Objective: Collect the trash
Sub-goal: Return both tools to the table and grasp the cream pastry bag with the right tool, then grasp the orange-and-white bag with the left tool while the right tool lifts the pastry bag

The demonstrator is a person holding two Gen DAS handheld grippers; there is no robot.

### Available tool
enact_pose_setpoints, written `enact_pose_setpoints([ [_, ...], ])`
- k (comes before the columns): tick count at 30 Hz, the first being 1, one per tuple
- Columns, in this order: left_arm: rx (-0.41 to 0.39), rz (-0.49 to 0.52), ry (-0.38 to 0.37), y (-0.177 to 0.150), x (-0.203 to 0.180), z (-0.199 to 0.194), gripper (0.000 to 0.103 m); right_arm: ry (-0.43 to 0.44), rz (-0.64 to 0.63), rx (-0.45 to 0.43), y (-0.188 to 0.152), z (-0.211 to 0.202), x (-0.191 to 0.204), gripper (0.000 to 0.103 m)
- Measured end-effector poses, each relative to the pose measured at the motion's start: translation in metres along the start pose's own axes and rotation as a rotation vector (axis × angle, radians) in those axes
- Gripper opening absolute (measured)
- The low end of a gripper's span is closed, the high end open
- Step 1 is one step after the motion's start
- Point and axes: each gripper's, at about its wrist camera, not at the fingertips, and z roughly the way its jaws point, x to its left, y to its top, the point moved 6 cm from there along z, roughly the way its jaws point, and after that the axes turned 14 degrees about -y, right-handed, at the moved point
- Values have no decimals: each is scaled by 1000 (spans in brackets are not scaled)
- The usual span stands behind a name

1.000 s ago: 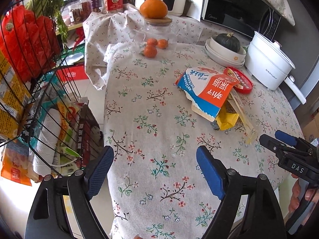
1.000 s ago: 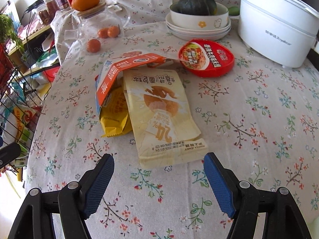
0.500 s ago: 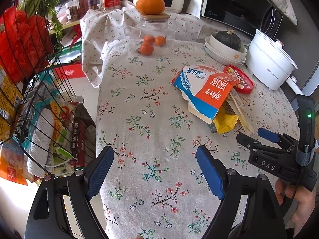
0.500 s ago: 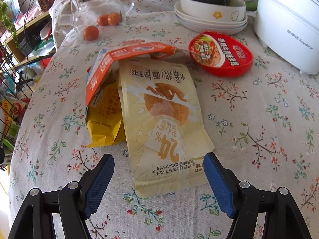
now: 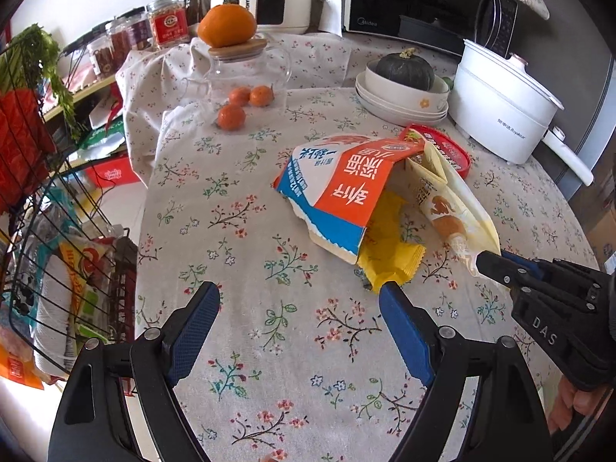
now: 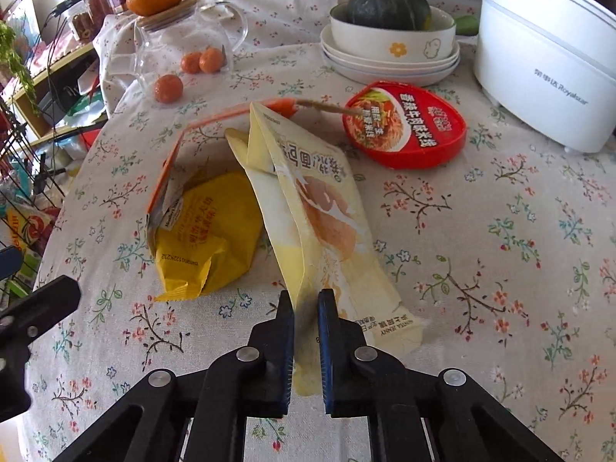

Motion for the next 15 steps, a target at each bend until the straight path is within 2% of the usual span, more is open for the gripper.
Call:
enact_pose_setpoints([
  [5,-33,47,0,16,-18,22,87,39,104,19,0,-16,-37,3],
  [9,-54,25,-10,27,-26,39,85,63,181,34,-2,-27,-70,1],
  [12,-73,40,10,36,-32,51,78,56,216,38,-5,-32,-94,1],
  [14,-82,48,31,39,-33,58,70,47,232,43,-9,-33,-107,1],
  [15,-82,45,38,40,-32,61,61,45,241,47,-10,-34,-114,1],
])
